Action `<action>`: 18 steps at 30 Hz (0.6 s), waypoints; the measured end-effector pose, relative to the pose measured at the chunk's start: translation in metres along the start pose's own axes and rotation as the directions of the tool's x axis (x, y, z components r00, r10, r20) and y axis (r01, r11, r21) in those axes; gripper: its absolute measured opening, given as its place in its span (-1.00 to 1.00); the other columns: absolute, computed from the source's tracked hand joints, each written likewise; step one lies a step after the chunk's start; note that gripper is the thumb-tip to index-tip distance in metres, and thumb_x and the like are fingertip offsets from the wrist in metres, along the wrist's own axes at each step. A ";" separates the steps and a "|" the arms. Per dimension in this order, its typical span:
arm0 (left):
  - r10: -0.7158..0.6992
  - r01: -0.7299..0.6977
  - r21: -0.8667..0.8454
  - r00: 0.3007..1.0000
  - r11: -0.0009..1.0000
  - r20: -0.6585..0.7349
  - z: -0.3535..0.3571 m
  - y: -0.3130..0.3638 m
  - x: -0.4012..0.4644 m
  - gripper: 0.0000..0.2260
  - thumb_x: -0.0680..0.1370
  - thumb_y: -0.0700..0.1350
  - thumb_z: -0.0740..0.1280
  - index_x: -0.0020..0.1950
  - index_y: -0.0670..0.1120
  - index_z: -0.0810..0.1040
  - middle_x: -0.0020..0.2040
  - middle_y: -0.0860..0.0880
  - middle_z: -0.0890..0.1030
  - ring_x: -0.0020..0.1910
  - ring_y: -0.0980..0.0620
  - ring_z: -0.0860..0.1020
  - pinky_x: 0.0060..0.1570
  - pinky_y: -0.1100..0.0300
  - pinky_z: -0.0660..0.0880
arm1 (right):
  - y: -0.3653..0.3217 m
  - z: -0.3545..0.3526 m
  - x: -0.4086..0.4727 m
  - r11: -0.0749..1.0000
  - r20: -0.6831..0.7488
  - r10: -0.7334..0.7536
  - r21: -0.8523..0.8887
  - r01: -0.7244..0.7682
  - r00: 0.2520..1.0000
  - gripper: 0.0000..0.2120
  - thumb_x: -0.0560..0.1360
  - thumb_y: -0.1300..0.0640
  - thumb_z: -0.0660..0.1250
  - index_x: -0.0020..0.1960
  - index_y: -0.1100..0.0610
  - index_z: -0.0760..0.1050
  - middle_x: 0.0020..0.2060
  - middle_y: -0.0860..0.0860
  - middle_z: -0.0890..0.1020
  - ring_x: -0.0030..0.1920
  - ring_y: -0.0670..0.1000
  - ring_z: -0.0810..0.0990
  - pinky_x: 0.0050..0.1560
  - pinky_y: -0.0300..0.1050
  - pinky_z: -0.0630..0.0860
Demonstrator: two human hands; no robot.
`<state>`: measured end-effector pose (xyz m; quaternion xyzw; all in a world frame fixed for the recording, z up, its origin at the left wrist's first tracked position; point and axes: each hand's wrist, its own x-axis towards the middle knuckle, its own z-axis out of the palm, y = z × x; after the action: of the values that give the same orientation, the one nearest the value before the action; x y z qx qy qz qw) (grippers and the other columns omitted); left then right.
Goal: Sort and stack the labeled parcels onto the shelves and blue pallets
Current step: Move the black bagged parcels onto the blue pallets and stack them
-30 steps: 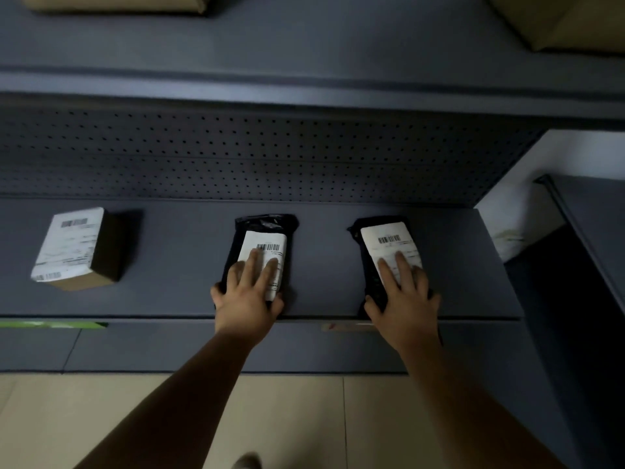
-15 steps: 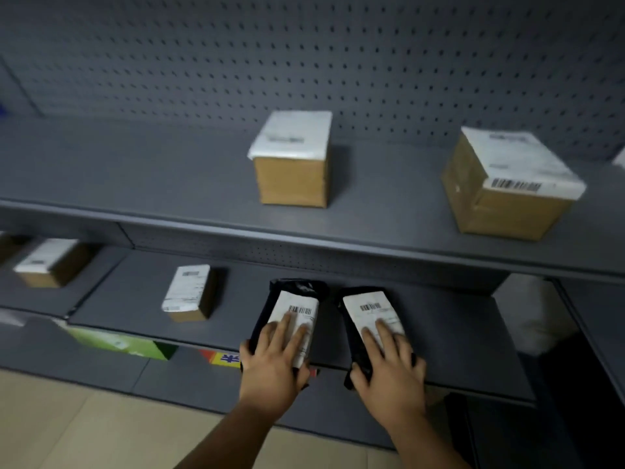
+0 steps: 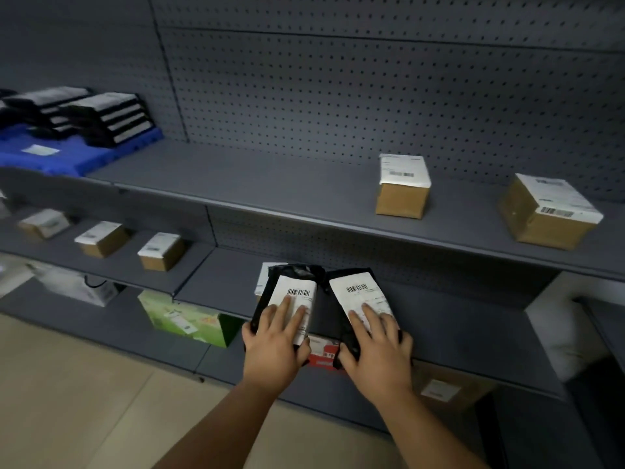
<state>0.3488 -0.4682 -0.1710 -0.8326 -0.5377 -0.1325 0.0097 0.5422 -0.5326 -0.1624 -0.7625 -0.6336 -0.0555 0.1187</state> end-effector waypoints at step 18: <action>-0.247 0.279 0.025 0.886 0.960 -0.391 -0.202 -0.277 -0.065 -0.49 0.46 0.21 0.12 0.35 0.10 0.47 0.41 -0.01 0.44 0.34 -0.06 0.28 0.15 -0.33 0.35 | -0.338 -0.098 0.053 0.954 -0.285 -0.250 0.090 0.286 0.925 -0.39 0.40 -0.25 0.15 0.36 0.00 0.46 0.36 -0.02 0.47 0.31 0.14 0.38 0.09 0.18 0.35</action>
<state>0.0319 -0.4415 -0.0262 -0.7087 -0.6380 -0.2714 0.1304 0.2276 -0.4499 -0.0180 -0.6444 -0.7121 -0.1333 0.2449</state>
